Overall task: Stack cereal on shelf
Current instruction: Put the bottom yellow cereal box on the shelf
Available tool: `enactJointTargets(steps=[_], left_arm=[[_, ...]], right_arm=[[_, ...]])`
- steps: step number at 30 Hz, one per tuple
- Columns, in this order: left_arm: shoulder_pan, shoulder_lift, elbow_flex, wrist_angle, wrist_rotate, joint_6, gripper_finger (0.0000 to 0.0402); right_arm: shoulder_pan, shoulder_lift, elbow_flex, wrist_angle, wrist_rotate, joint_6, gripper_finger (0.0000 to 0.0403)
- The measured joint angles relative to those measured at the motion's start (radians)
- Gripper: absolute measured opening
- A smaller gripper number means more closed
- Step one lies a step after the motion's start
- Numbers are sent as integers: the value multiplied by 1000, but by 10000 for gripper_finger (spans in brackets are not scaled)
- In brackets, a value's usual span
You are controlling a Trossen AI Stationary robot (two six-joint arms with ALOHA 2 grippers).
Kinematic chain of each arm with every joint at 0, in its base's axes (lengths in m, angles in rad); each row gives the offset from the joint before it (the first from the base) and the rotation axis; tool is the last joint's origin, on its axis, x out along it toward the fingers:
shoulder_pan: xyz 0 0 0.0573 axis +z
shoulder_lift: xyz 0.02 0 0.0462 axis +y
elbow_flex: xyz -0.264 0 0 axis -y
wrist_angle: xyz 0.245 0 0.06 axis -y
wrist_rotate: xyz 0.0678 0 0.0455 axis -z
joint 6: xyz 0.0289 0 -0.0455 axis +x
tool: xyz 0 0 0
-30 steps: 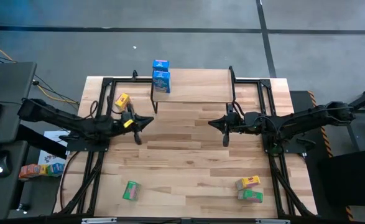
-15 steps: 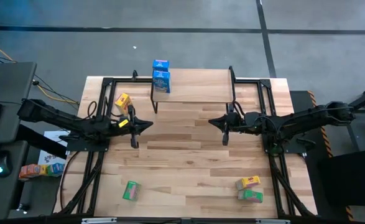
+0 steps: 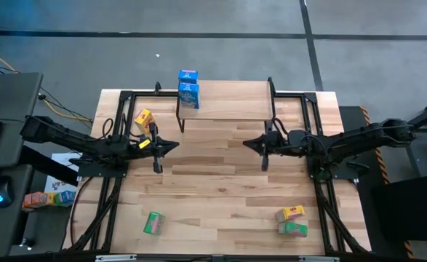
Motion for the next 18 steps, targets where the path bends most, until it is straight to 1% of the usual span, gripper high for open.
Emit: enactJointTargets(steps=[5,10,12,13,15,18], left_arm=[[0,0,0,0,-3,9,1],[0,0,0,0,-3,9,1],[0,0,0,0,-2,9,1],[0,0,0,0,-2,9,1],[0,0,0,0,-2,9,1],[0,0,0,0,-2,9,1]], right_arm=[[0,0,0,39,-59,0,0],[0,0,0,167,-86,3,0],[0,0,0,237,-105,60,3],[0,0,1,263,-113,102,8],[1,0,18,252,-149,163,28],[18,0,71,133,-167,195,80]])
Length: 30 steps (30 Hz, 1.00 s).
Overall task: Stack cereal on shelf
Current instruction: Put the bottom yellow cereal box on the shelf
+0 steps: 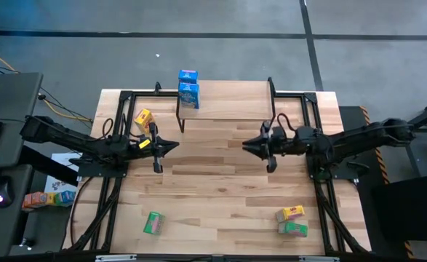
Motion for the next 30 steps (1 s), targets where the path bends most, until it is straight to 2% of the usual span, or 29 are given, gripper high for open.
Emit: enactJointTargets(steps=[4,8,12,19,26,30], left_arm=[[0,0,0,0,0,0,1],[0,0,0,-1,0,0,1],[0,0,0,-2,0,0,1],[0,0,0,-2,0,0,3],[0,0,-1,-24,0,-8,3],[0,0,-1,-32,1,-11,3]], right_arm=[[41,8,109,-179,18,-1,176],[81,15,259,-453,-32,-41,271],[131,17,415,-803,-34,26,325],[309,82,673,-1262,54,433,335],[500,334,1002,-1810,110,702,333],[574,484,1127,-2068,90,750,333]])
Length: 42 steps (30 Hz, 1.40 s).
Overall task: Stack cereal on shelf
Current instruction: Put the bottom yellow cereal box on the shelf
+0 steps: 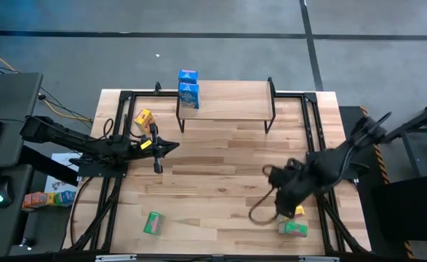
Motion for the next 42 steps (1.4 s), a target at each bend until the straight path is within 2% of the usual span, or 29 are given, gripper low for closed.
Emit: enactJointTargets(steps=[3,7,10,14,22,29,32,37,42], left_arm=[[0,0,0,0,0,-27,3],[0,0,0,-9,0,-73,3],[0,0,0,-27,1,-103,3],[0,0,0,-58,2,-146,3],[0,0,0,-87,2,-174,3],[1,0,0,-86,-1,-145,3],[2,0,0,-86,-1,-127,3],[2,0,0,-85,-8,-120,3],[2,0,0,-85,-21,-120,3]], right_arm=[[38,87,35,-101,-62,-4,332],[53,173,30,-124,-233,31,332],[59,229,28,-132,-293,22,332],[80,258,28,-130,-285,-3,332],[170,256,28,-133,-156,25,332],[217,263,19,-132,-132,41,332],[219,263,-17,-132,-151,49,332],[206,263,-105,-132,-259,25,332],[200,263,-135,-133,-228,-12,332]])
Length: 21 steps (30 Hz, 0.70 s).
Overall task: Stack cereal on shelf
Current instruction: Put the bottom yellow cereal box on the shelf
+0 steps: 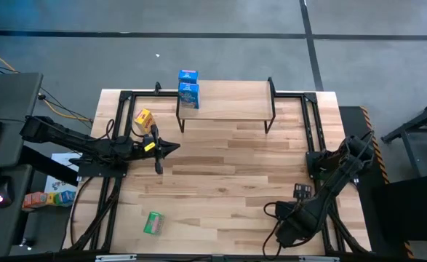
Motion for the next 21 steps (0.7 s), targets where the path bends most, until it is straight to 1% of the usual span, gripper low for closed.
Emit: enactJointTargets(steps=[5,9,13,21], left_arm=[[0,0,0,0,-2,0,3],[0,0,0,0,-2,0,3],[0,0,0,0,-2,0,3],[0,0,0,0,-1,0,3]], right_arm=[[0,0,0,9,57,-18,332],[0,0,0,68,78,-18,332],[0,0,0,89,120,-18,332],[0,0,0,90,118,-14,331]])
